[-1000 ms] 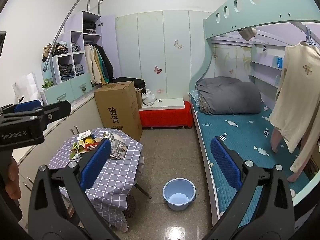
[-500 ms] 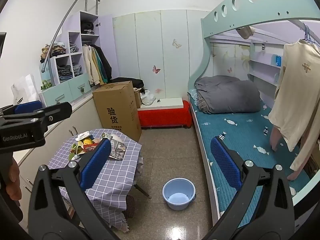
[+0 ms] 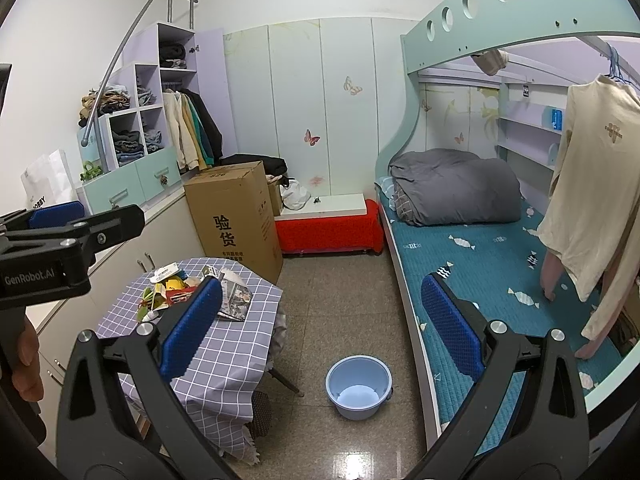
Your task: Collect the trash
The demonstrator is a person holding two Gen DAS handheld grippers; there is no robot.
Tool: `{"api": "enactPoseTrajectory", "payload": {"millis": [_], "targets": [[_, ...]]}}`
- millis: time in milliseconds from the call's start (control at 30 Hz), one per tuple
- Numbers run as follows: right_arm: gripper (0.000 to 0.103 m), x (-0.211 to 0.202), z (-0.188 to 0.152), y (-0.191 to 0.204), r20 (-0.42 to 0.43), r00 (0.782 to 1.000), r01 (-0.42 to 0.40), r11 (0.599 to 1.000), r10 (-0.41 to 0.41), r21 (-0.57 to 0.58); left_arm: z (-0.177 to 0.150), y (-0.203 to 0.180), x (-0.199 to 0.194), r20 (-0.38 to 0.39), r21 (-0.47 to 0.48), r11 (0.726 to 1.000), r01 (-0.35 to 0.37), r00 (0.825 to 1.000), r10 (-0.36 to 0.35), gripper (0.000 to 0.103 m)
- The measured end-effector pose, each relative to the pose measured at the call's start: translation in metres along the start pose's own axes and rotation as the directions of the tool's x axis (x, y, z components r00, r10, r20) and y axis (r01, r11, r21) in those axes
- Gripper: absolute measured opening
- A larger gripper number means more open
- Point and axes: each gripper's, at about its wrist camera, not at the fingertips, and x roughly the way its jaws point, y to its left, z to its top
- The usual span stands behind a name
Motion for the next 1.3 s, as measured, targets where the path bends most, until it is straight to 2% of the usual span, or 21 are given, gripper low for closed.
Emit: {"api": "enactPoseTrajectory", "payload": {"millis": [1300], "targets": [[0.097,0.0043,-0.0007,-0.0038,-0.006,1.000,-0.004,1.000,0.004,0.009,0.0006,0.0006,0.0044,-0.004,-0.007,1.000,-0.003,1.000,0.003,0.099]]}}
